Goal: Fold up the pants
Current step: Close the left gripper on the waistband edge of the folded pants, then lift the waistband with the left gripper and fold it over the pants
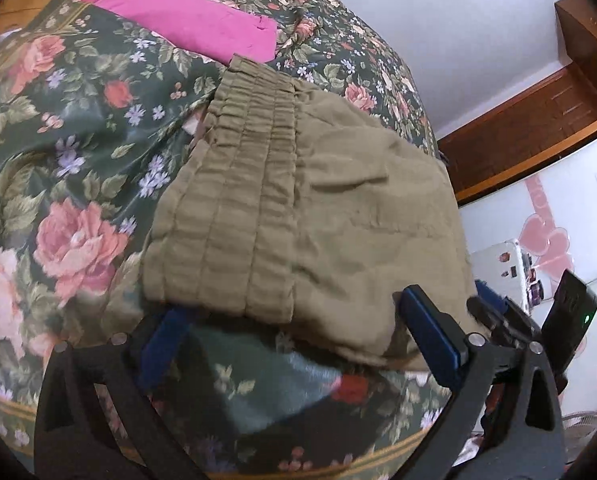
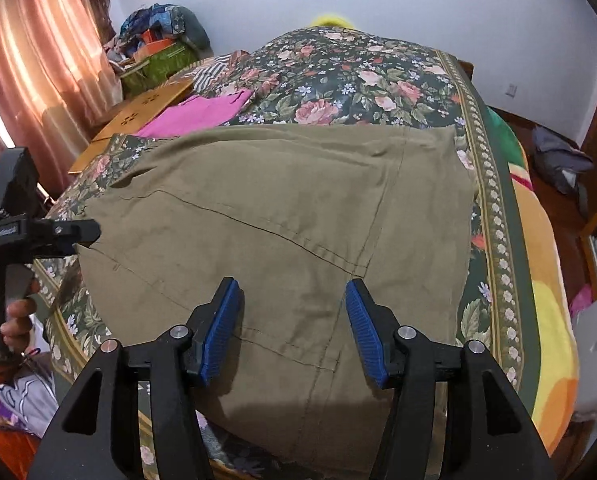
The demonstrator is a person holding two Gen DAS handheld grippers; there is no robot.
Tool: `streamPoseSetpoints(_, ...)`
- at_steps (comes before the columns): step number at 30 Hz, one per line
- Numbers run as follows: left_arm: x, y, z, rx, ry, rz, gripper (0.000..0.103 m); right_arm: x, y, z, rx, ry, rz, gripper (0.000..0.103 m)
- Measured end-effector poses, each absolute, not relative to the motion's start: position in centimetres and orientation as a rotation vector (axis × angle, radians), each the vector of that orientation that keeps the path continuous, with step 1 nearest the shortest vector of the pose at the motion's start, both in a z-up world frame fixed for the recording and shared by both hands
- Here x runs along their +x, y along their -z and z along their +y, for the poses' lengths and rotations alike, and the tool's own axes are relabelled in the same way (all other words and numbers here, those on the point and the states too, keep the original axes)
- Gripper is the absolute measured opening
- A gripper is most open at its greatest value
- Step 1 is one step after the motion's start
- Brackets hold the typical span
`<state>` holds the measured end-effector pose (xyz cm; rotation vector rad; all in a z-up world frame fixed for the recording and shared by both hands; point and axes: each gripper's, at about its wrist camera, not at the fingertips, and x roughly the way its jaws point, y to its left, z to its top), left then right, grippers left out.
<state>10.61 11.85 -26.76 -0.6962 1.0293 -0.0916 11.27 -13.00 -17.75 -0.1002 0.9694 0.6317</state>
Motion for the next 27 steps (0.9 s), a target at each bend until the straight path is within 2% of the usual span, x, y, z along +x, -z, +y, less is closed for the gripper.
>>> streamPoseSetpoints(8, 13.2, 27.2, 12.7, -0.741, 0.071, 1.003, 0.102, 11.4, 18.0, -13.3, -0.102, -0.639, 0.987, 0.062)
streamPoseSetpoints(10, 13.8, 27.0, 12.8, -0.721, 0.045, 1.002, 0.092, 11.5, 18.1, -13.4, -0.091, -0.642, 0.992, 0.065)
streamPoseSetpoints(12, 14.4, 26.7, 12.8, -0.683, 0.002, 1.004, 0.071, 11.7, 18.1, -13.6, -0.077, -0.642, 0.996, 0.065)
streamPoseSetpoints(14, 14.3, 26.0, 12.7, -0.639, -0.052, 0.983, 0.058, 11.6, 18.2, -13.8, -0.07, -0.637, 0.997, 0.065)
streamPoseSetpoints(21, 13.6, 22.6, 9.0, -0.32, -0.145, 0.896, 0.04, 11.8, 18.0, -14.3, -0.053, -0.614, 1.017, 0.066)
streamPoseSetpoints(27, 12.5, 18.9, 7.6, -0.211, -0.139, 0.796, 0.038, 12.1, 15.9, -13.9, -0.025, -0.606, 1.002, 0.066)
